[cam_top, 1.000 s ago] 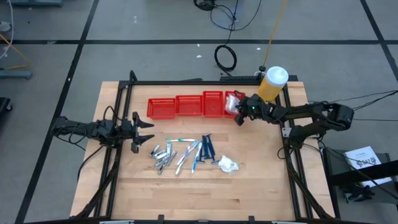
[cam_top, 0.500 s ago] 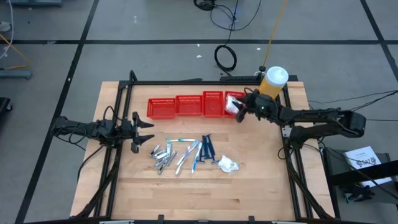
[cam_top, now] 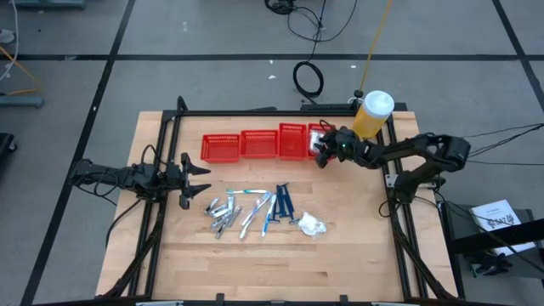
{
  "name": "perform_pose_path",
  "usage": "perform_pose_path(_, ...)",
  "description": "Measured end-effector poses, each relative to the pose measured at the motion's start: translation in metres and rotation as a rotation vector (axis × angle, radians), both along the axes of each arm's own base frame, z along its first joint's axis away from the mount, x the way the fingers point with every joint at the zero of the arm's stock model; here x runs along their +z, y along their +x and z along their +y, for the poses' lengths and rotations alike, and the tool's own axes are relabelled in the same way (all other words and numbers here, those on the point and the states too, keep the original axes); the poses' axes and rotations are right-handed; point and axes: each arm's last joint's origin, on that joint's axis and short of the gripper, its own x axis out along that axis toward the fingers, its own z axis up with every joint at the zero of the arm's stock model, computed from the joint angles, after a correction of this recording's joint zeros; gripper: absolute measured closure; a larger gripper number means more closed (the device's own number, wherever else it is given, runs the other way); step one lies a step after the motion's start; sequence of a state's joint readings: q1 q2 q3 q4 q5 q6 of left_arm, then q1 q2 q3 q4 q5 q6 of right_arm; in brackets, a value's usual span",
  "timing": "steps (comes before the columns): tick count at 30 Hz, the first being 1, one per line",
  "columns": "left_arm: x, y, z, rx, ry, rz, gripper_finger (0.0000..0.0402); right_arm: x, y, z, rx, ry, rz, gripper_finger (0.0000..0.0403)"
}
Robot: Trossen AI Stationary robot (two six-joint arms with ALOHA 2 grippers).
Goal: Pick & Place Travel size toiletries
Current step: Put the top vanity pack into the vertical right red bin, then put the vanity pack into the vertical right red bin
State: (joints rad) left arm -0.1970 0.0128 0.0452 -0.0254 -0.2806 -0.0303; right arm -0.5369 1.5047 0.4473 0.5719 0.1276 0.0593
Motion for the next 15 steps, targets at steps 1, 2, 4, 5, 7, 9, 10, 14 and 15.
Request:
perform_pose_path(1,0.000,0.000,0.000,0.000,0.000,0.000,0.0176,0.001,0.000,0.000,0.000,-0.002,-0.004,0.0292)
perform_pose_path(2,0.000,0.000,0.000,0.000,0.000,0.000,0.0176,0.003,0.000,0.001,0.003,-0.006,-0.011,0.0293)
perform_pose_path(4,0.000,0.000,0.000,0.000,0.000,0.000,0.0176,0.008,-0.001,0.002,0.007,-0.017,-0.027,0.0292)
perform_pose_path(5,0.000,0.000,0.000,0.000,0.000,0.000,0.0176,0.012,-0.001,0.003,0.014,-0.028,-0.035,0.0292)
perform_pose_path(7,0.000,0.000,0.000,0.000,0.000,0.000,0.0176,0.023,-0.002,0.005,0.033,-0.072,-0.068,0.0291)
perform_pose_path(9,0.000,0.000,0.000,0.000,0.000,0.000,0.0176,0.036,-0.002,0.010,0.058,-0.116,-0.106,0.0289)
perform_pose_path(10,0.000,0.000,0.000,0.000,0.000,0.000,0.0176,0.041,-0.002,0.013,0.073,-0.134,-0.120,0.0289)
perform_pose_path(14,0.000,0.000,0.000,0.000,0.000,0.000,0.0176,0.063,-0.002,0.036,0.258,-0.162,-0.201,0.0289)
perform_pose_path(15,0.000,0.000,0.000,0.000,0.000,0.000,0.0176,0.067,-0.001,0.046,0.351,-0.143,-0.219,0.0289)
